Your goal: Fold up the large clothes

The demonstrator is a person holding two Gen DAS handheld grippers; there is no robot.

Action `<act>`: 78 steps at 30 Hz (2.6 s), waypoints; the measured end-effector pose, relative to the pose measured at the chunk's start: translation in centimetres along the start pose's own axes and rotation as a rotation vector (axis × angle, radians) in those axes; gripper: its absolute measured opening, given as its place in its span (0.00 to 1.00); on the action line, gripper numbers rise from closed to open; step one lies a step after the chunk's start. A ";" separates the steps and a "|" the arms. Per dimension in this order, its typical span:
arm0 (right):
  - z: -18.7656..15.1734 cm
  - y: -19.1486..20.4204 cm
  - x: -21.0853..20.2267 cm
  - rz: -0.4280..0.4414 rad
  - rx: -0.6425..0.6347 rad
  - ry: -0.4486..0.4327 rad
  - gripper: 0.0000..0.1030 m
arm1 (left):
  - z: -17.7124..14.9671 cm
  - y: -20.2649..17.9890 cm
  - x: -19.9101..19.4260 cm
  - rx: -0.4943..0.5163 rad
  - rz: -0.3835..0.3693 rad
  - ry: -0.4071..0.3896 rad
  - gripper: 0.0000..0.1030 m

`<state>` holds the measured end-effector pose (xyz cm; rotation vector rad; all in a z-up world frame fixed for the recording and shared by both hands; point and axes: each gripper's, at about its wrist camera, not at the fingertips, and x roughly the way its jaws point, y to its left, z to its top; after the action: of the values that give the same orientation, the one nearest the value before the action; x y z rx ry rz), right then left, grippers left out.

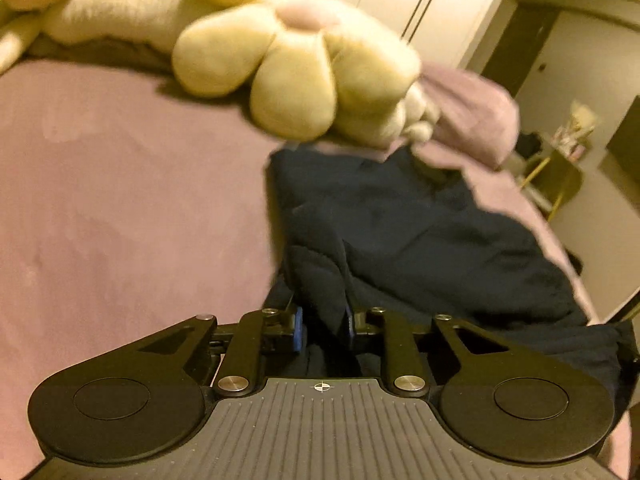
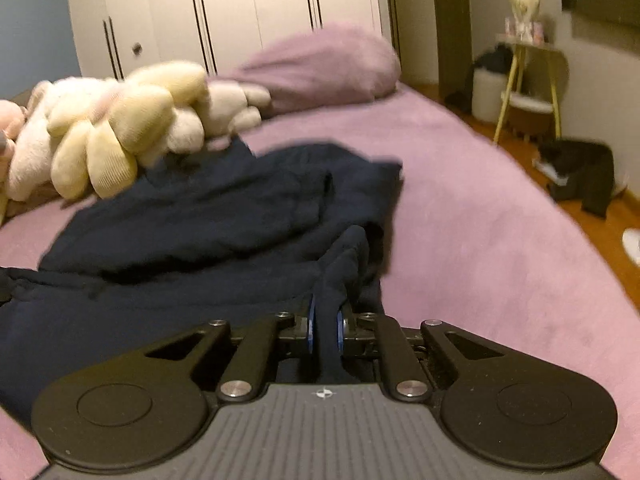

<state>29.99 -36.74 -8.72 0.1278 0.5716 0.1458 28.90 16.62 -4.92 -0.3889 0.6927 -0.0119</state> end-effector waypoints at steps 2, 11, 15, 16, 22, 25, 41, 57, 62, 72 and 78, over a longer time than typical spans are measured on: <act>1.1 0.6 -1.4 -0.009 -0.032 -0.069 0.09 | 1.6 -0.9 -1.2 0.001 -0.015 -0.042 0.19; 9.5 2.0 2.0 -0.055 0.060 -0.218 0.09 | 8.2 -4.0 2.6 0.017 0.083 -0.204 0.20; 9.7 1.8 7.8 -0.098 0.104 -0.125 0.09 | 7.0 -4.0 8.1 0.074 0.172 -0.152 0.25; 9.3 2.0 9.2 -0.115 0.082 -0.095 0.09 | 6.4 -3.7 9.3 0.087 0.185 -0.116 0.27; 6.3 1.3 13.5 -0.104 0.055 0.041 0.14 | 4.2 -0.2 10.4 0.015 0.049 -0.025 0.63; 6.1 0.5 13.2 -0.059 0.090 0.048 0.19 | 4.5 0.7 10.6 -0.032 -0.025 0.037 0.60; 11.8 2.0 4.1 -0.008 0.105 -0.208 0.08 | 12.5 -4.5 -0.3 0.051 -0.054 -0.232 0.17; 13.8 7.3 22.4 -0.367 -0.077 -0.297 0.09 | 10.6 -8.4 22.6 0.209 0.381 -0.384 0.28; 11.3 6.3 26.9 -0.404 -0.093 -0.216 0.10 | 8.9 -5.6 26.1 0.127 0.358 -0.313 0.39; 9.8 5.3 30.7 -0.379 -0.043 -0.091 0.17 | 9.3 -1.8 28.2 -0.067 0.270 -0.232 0.68; 10.4 3.4 27.3 -0.326 0.090 -0.160 0.49 | 9.6 -1.1 23.8 -0.120 0.232 -0.243 0.84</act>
<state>58.03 -29.49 -13.97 0.1306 0.4324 -0.2062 53.44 15.66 -12.56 -0.4148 0.4960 0.2936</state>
